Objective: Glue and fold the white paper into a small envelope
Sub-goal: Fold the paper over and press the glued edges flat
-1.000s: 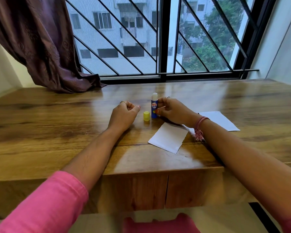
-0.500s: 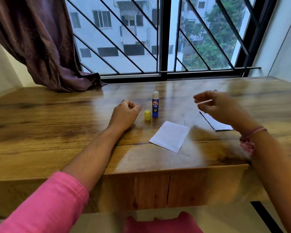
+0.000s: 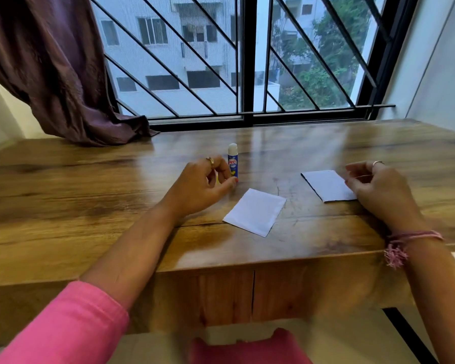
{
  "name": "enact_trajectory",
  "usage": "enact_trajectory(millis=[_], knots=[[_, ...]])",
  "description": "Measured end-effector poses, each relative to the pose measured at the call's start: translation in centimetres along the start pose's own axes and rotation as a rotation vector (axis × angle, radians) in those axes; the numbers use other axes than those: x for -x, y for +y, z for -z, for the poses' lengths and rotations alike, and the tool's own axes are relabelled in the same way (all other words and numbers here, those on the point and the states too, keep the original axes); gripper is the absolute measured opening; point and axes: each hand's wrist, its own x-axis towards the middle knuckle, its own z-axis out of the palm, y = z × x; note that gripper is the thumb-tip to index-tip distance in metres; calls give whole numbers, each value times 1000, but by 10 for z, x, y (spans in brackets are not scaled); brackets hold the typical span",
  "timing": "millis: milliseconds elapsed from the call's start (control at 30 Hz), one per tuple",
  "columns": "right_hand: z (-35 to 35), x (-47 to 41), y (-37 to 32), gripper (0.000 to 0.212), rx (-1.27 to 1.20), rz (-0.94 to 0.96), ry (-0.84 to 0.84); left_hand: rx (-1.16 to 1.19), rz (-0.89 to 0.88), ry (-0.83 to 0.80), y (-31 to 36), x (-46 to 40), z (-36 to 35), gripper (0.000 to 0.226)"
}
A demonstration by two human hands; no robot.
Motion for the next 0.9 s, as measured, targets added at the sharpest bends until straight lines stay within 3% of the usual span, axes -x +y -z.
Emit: enact_trajectory(millis=[67,200,300,567,767,900], knots=[[0,0,1,29,23,-19,2,-44,-22,-56,0,1,-2,11],[-5,0,2,67,110,-67,-108,-53,-45,-121,-4,3,-3,5],[-10,-3,3,80,179,-50,-139,-12,-45,-178,-3,3,-4,22],[-6,-7,7,92,-16,-114,-220,92,-45,-315,3,4,-5,36],[-3,-4,3,70,-210,-128,-261,71,-74,-461,2,2,-3,35],[-2,-2,3,70,-247,-90,-242,21,-33,-513,3,2,-2,33]])
